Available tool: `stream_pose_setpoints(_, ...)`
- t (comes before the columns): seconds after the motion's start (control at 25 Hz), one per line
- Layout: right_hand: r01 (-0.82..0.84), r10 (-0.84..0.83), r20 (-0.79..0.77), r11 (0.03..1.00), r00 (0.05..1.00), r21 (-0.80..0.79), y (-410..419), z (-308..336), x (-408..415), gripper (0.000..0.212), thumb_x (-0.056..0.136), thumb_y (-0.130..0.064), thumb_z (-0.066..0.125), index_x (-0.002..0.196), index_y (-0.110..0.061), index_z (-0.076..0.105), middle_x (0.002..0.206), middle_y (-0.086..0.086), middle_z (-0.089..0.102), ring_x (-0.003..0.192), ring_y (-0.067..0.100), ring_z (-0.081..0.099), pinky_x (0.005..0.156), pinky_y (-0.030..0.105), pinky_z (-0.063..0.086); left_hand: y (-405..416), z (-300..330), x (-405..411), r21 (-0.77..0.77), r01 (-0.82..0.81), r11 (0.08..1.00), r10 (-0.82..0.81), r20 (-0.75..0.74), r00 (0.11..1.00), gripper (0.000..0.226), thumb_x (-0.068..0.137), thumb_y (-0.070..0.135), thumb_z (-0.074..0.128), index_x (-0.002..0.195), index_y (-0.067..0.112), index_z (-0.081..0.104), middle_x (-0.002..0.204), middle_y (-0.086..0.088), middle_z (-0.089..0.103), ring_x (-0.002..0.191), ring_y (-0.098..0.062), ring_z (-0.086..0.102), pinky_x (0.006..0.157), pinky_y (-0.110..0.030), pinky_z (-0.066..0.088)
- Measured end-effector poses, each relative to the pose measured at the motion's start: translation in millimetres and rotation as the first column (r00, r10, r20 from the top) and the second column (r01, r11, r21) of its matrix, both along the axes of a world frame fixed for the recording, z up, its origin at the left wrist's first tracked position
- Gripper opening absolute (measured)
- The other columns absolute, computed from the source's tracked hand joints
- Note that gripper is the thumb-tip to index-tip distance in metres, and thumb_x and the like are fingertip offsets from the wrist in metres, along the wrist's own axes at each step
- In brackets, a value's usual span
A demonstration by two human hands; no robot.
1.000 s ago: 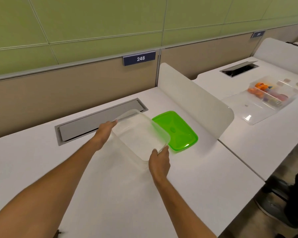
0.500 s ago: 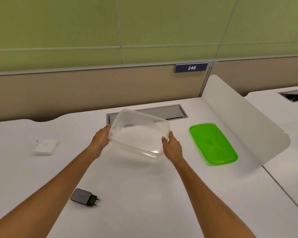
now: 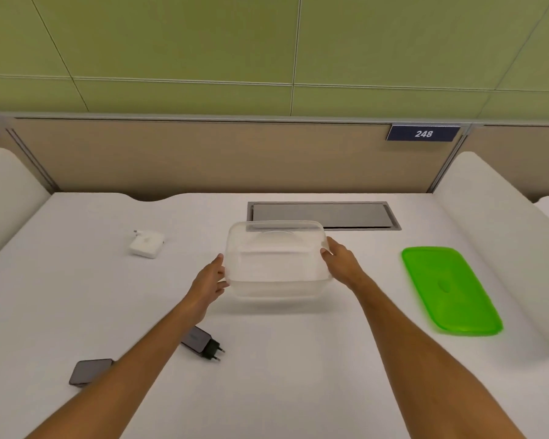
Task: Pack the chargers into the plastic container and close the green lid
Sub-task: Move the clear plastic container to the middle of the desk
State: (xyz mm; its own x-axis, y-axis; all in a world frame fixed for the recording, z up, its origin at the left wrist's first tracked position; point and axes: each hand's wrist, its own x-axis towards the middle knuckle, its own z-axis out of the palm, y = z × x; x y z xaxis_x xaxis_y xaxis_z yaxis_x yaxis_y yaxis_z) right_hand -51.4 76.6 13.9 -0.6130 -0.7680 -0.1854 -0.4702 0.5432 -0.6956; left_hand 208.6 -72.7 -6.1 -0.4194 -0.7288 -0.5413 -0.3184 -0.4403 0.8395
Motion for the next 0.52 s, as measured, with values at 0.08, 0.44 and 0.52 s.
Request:
stream_pose_setpoints(0.08, -0.015, 0.015, 0.003, 1.0, 1.0, 0.004, -4, -2, 0, 0.041, 0.101, -0.024, 0.036, 0.141, -0.015, 0.04, 0.133, 0.012, 0.056, 0.117, 0.036, 0.053, 0.098, 0.05, 0.044, 0, -4, 1, -0.001, -0.007, 1.0, 0.007, 0.001, 1.0, 0.057, 0.094, 0.054, 0.037, 0.124, 0.009, 0.054, 0.127, -0.008, 0.058, 0.11, -0.022, 0.059, 0.095, -0.032, 0.044)
stream_pose_setpoints(0.44, -0.006, 0.005, 0.022, 1.0, 1.0, 0.015, -10, -16, 2, 0.041, 0.101, -0.022, 0.037, 0.141, -0.016, 0.04, 0.136, 0.011, 0.054, 0.12, 0.036, 0.052, 0.099, 0.051, 0.045, 4, -6, 5, 0.007, 0.0, 1.0, 0.0, 0.007, 1.0, 0.054, 0.097, 0.049, 0.033, 0.13, 0.009, 0.05, 0.13, -0.008, 0.056, 0.113, -0.023, 0.057, 0.099, -0.032, 0.041)
stream_pose_setpoints(0.52, -0.002, 0.001, 0.025, 1.0, 1.0, 0.004, -9, -18, 2, 0.041, 0.101, -0.023, 0.037, 0.141, -0.016, 0.04, 0.136, 0.012, 0.055, 0.118, 0.035, 0.053, 0.099, 0.052, 0.045, 5, -5, 3, -0.002, 0.013, 1.0, -0.013, 0.0, 1.0, 0.054, 0.098, 0.048, 0.032, 0.132, 0.01, 0.048, 0.131, -0.007, 0.056, 0.114, -0.022, 0.056, 0.101, -0.032, 0.04)
